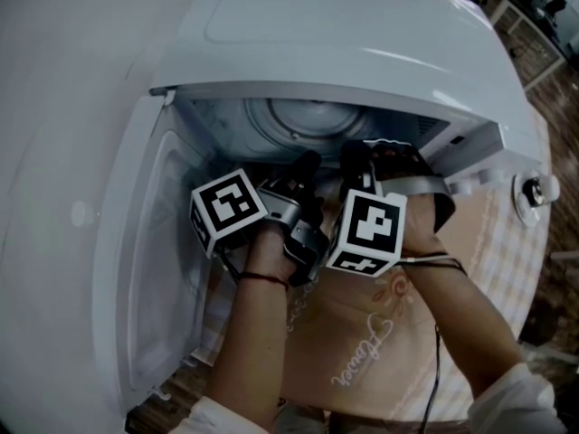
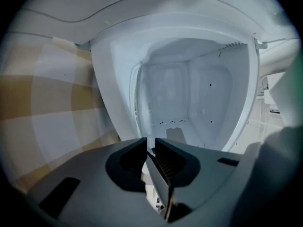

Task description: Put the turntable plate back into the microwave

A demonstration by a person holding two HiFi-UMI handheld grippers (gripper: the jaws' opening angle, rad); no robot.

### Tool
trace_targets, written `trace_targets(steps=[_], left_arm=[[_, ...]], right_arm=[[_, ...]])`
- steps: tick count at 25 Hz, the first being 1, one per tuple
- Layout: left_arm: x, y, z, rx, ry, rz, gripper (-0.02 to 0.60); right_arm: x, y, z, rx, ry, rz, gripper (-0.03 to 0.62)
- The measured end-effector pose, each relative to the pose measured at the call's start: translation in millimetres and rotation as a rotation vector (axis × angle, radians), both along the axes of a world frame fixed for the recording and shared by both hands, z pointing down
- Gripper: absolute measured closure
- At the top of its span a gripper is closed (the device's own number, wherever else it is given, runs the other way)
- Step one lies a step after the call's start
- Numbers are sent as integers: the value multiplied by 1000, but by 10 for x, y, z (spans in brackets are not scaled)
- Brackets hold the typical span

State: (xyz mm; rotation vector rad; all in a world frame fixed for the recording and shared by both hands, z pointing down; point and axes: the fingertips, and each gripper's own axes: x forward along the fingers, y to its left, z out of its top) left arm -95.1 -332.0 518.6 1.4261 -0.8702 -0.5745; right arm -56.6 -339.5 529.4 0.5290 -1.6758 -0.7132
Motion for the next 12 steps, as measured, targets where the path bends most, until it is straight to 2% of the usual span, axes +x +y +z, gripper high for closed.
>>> trace_targets(steps=[3,12], left_arm=[[-12,11,-28,21,-21,7,529],[8,14,-34,31,21,-5,529]], right_arm=[[-24,11,-4,8,7,-14,540],[-29,15,-5,22,4,-28,540]])
